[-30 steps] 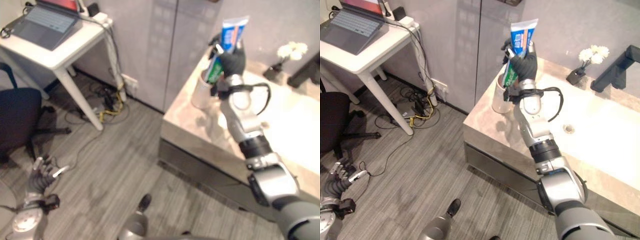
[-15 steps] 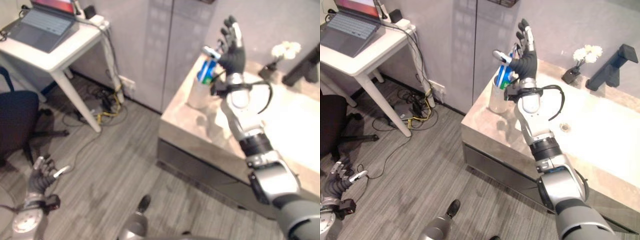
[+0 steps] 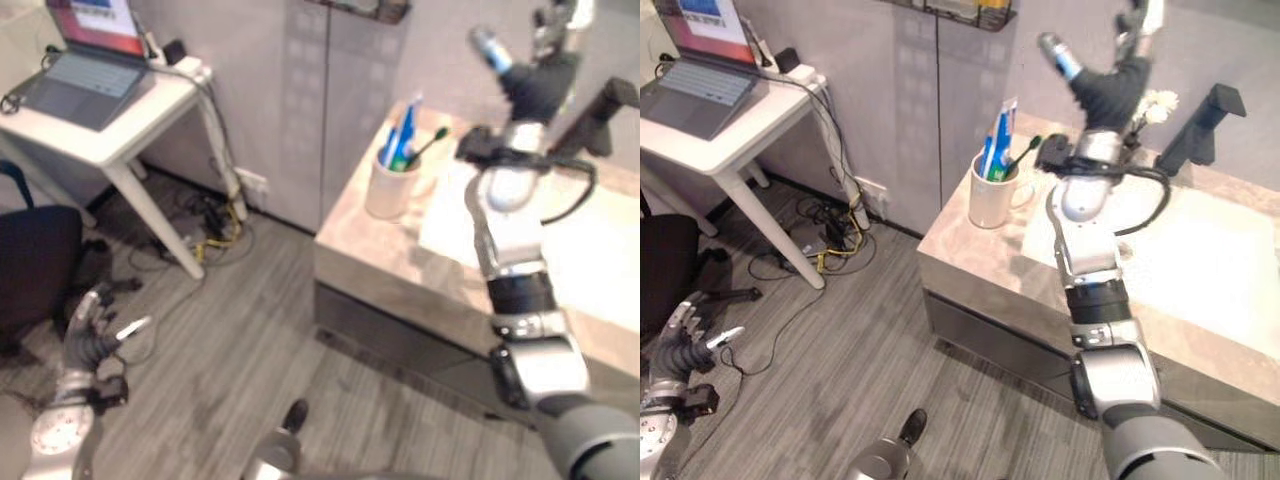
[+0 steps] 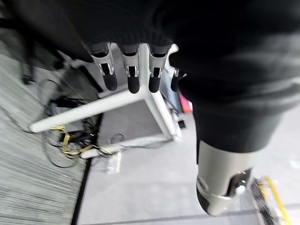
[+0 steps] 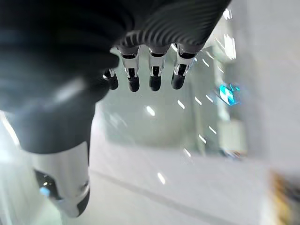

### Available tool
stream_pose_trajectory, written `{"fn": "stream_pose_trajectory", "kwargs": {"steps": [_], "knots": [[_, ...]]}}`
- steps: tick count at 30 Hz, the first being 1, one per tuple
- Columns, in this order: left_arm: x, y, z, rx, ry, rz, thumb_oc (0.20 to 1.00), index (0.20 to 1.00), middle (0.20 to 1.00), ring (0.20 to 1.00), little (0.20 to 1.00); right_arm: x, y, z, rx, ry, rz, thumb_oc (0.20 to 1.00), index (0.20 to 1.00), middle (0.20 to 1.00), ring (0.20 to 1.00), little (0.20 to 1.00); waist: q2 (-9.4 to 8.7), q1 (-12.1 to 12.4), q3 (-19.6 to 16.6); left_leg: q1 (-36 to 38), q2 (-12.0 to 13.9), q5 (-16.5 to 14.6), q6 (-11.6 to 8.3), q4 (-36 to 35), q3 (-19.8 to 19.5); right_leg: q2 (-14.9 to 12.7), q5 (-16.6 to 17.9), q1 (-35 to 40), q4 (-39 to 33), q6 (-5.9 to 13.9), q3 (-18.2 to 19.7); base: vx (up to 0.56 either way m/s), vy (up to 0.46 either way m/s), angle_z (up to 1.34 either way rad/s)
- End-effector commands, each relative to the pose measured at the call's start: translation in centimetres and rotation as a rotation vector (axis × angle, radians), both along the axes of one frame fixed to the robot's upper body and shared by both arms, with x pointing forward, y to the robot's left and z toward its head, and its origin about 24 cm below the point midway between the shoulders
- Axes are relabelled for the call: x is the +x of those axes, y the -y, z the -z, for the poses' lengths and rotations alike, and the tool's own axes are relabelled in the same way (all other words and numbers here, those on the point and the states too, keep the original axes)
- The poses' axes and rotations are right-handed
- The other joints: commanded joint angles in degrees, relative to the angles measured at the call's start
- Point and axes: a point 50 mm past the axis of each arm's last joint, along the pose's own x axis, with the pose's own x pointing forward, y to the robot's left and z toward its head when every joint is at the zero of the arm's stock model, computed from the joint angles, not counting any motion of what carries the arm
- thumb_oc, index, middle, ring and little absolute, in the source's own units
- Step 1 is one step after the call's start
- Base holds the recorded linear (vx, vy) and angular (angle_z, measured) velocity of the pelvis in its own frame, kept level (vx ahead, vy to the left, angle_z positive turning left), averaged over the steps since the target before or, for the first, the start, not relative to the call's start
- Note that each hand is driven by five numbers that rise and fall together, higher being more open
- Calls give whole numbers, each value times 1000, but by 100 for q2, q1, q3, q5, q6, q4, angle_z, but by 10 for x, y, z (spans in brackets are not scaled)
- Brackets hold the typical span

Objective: Put brush and paste in cup on sink, flatten towel.

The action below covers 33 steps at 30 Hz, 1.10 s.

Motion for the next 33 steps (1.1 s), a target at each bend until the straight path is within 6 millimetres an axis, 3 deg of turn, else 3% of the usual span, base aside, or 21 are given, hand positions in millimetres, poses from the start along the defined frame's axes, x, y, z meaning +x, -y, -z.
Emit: {"fn": "stream_pose_trajectory", "kwargs": {"steps": [1, 7, 8, 11, 12, 13, 14, 15, 16, 18, 19, 20, 21, 23, 24, 26, 28, 29, 30, 31, 33], "knots": [[6, -1, -30, 106, 131, 15, 1000, 1000, 1000, 1000, 1000, -29, 24, -5, 22, 151, 114, 1000, 1000, 1000, 1000, 1000, 118, -344, -316, 297, 5, -729, 606, -8, -104, -126, -400, 183, 432, 145, 27, -3, 74, -8], [-14, -13, -29, 111, 133, -59, 1000, 1000, 1000, 1000, 1000, -52, 59, 18, -77, 107, 358, 1000, 1000, 1000, 1000, 1000, 239, -492, -66, 737, 237, -841, 629, -8, 472, -204, -586, -251, 1360, 275, 151, -25, 20, -68], [-20, -14, -29, 116, 137, -68, 1000, 1000, 1000, 1000, 1000, -55, 85, 43, -120, -21, 512, 1000, 1000, 1000, 1000, 1000, 252, -568, 12, 845, 271, -877, 626, -8, 568, -232, -648, -341, 1562, 347, 157, -21, -12, -71], [-23, -14, -29, 120, 138, -68, 1000, 1000, 1000, 1000, 1000, -58, 103, 65, -125, -124, 591, 1000, 1000, 1000, 1000, 1000, 220, -575, 1, 881, 283, -903, 608, -8, 642, -225, -704, -341, 1532, 351, 144, 18, -81, -42], [-21, -12, -26, 94, 143, -70, 1000, 1000, 1000, 1000, 1000, -74, 141, 117, -47, -338, 745, 1000, 1000, 1000, 1000, 1000, 167, -768, 41, 855, 381, -875, 551, -8, 574, -150, -839, -347, 1637, 292, 202, 17, -156, -27], [-20, -12, -26, 94, 143, -68, 1000, 1000, 1000, 1000, 1000, -74, 142, 117, -46, -337, 746, 1000, 1000, 1000, 1000, 1000, 165, -767, 32, 835, 381, -855, 550, -8, 563, -150, -827, -358, 1631, 281, 189, 40, -210, -15], [-18, -11, -23, 72, 147, -73, 1000, 1000, 1000, 1000, 1000, -82, 150, 132, -7, -388, 780, 1000, 1000, 1000, 1000, 1000, 159, -863, 31, 809, 405, -851, 524, -8, 536, -112, -890, -346, 1602, 249, 183, 27, -186, 24], [-11, -7, -20, 26, 157, -62, 1000, 1000, 1000, 1000, 1000, -101, 177, 176, 73, -579, 885, 1000, 1000, 1000, 1000, 1000, 147, -1008, 21, 740, 471, -792, 464, -8, 450, -30, -963, -318, 1527, 164, 114, 28, -186, 37], [-11, -7, -19, 25, 157, -61, 1000, 1000, 1000, 1000, 1000, -101, 178, 176, 73, -578, 887, 1000, 1000, 1000, 1000, 1000, 153, -1011, 15, 721, 473, -773, 463, -8, 437, -27, -948, -323, 1514, 154, 98, 22, -201, 46], [-7, -1, -16, -12, 163, -49, 1000, 1000, 1000, 1000, 1000, -117, 193, 210, 138, -724, 942, 1000, 1000, 1000, 1000, 1000, 180, -1156, 44, 674, 563, -700, 391, -8, 419, 41, -981, -343, 1541, 73, 58, 2, -183, 22], [-3, 3, -19, -19, 180, -25, 1000, 1000, 1000, 1000, 1000, -130, 204, 243, 202, -890, 972, 1000, 1000, 1000, 1000, 1000, 206, -1234, 82, 653, 624, -664, 346, -7, 431, 104, -1040, -388, 1571, -2, 76, -9, -169, 15], [-3, 3, -18, -20, 181, -25, 1000, 1000, 1000, 1000, 1000, -130, 205, 243, 202, -888, 972, 1000, 1000, 1000, 1000, 1000, 210, -1238, 79, 638, 624, -648, 346, -8, 429, 105, -1027, -399, 1564, -11, 73, 5, -175, 14], [-1, 7, -19, -34, 190, -8, 1000, 1000, 1000, 1000, 1000, -140, 208, 269, 255, -1011, 976, 1000, 1000, 1000, 1000, 1000, 227, -1266, 103, 632, 656, -632, 322, -4, 443, 136, -1060, -427, 1594, -44, 90, 7, -109, 8], [2, 14, -22, -62, 222, 15, 1000, 1000, 1000, 1000, 1000, -152, 210, 298, 300, -1179, 968, 1000, 1000, 1000, 1000, 1000, 273, -1347, 234, 542, 713, -611, 269, 133, 488, 193, -1128, -551, 1718, -126, 167, -20, -171, -2], [2, 14, -22, -63, 223, 14, 1000, 1000, 1000, 1000, 1000, -151, 211, 298, 300, -1177, 967, 1000, 1000, 1000, 1000, 1000, 276, -1351, 233, 528, 713, -612, 269, 142, 489, 191, -1129, -566, 1728, -128, 171, -35, -151, -6], [5, 16, -22, -66, 229, 15, 1000, 1000, 1000, 1000, 1000, -164, 208, 321, 339, -1305, 960, 1000, 1000, 1000, 1000, 1000, 292, -1375, 277, 486, 746, -555, 237, 128, 489, 213, -1146, -652, 1800, -166, 166, 11, -117, -9], [15, 27, -22, -110, 249, 53, 1000, 1000, 1000, 1000, 1000, -193, 199, 358, 370, -1564, 927, 1000, 1000, 1000, 1000, 1000, 298, -1454, 330, 474, 834, -421, 153, 42, 526, 277, -1209, -696, 1889, -237, 93, 34, -164, -7], [15, 27, -22, -110, 250, 53, 1000, 1000, 1000, 1000, 1000, -192, 200, 358, 371, -1563, 927, 1000, 1000, 1000, 1000, 1000, 299, -1461, 327, 462, 833, -404, 154, 33, 520, 277, -1199, -705, 1881, -242, 86, 32, -169, 10], [23, 34, -24, -117, 258, 96, 1000, 1000, 1000, 1000, 1000, -213, 195, 375, 417, -1696, 905, 1000, 1000, 1000, 1000, 1000, 299, -1496, 348, 426, 867, -350, 119, 14, 519, 330, -1200, -683, 1825, -267, 16, 11, -73, 16], [23, 35, -24, -117, 258, 97, 1000, 1000, 1000, 1000, 1000, -212, 196, 375, 418, -1695, 905, 1000, 1000, 1000, 1000, 1000, 301, -1501, 343, 411, 865, -334, 122, 7, 512, 330, -1189, -692, 1816, -271, 8, 32, -106, 18], [27, 41, -26, -113, 260, 128, 1000, 1000, 1000, 1000, 1000, -234, 185, 393, 469, -1834, 857, 1000, 1000, 1000, 1000, 1000, 286, -1543, 327, 390, 894, -322, 103, -8, 543, 372, -1184, -679, 1752, -299, -50, 54, -72, 11]]}}
